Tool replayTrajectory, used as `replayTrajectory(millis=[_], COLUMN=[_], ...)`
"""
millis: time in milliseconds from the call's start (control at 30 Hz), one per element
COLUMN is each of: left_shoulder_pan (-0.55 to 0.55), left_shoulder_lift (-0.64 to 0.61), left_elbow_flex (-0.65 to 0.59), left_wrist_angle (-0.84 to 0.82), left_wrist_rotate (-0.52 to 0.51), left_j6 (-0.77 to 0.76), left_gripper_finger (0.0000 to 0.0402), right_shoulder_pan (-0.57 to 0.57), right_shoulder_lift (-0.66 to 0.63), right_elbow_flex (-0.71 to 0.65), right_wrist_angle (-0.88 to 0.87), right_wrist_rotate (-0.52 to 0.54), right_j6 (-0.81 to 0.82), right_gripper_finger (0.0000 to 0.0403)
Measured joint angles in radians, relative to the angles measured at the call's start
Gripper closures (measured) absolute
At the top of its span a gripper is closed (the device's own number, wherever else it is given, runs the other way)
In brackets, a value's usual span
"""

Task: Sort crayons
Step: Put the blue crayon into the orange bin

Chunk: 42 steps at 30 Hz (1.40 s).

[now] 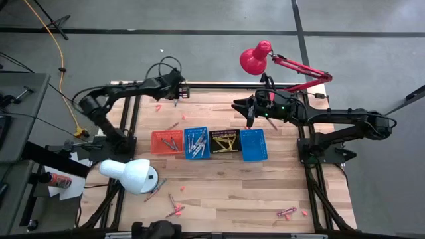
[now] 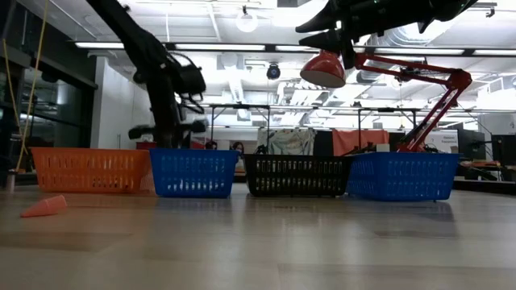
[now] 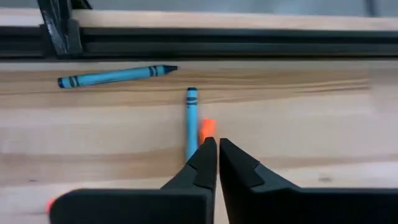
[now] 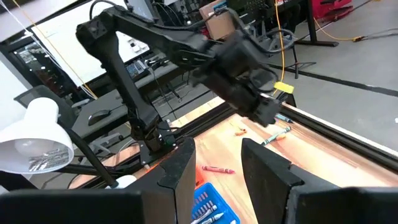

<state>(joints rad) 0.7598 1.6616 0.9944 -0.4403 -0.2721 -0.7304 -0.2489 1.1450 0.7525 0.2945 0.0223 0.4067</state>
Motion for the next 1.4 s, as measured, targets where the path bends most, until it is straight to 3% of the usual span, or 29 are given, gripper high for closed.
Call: replayTrajectory(millis=[267, 500, 633, 833, 1167, 1400], left_shoulder_pan=[0.05, 0.052, 0.052, 0.054, 0.056, 0.057], left_shoulder_lift=[0.157, 0.181, 0.189, 0.242, 0.267, 0.267], left_elbow_flex=[0.077, 0.079, 0.079, 0.083, 0.085, 0.083], left_wrist_angle=[-0.008, 0.014, 0.068, 0.087, 0.0, -0.034], left_wrist_rotate=[0.026, -0.029, -0.034, 0.002, -0.063, -0.082], left_j6=[-0.019, -0.026, -0.025, -0.04, -0.051, -0.047], left_gripper_finger=[0.0322, 0.0249, 0.0233, 0.0241, 0.027, 0.034], right_shoulder_pan=[0.0, 0.0, 0.0, 0.0, 0.0, 0.001], right_shoulder_lift=[0.0, 0.0, 0.0, 0.0, 0.0, 0.0], right_elbow_flex=[0.0, 0.0, 0.0, 0.0, 0.0, 0.0], right_wrist_angle=[-0.03, -0.043, -0.044, -0.045, -0.076, -0.077], right_wrist_rotate=[0.0, 0.0, 0.001, 0.001, 0.001, 0.001], right_j6=[0.042, 0.049, 0.041, 0.042, 0.065, 0.091], right_gripper_finger=[0.0281, 0.0281, 0.0281, 0.0281, 0.0281, 0.0281])
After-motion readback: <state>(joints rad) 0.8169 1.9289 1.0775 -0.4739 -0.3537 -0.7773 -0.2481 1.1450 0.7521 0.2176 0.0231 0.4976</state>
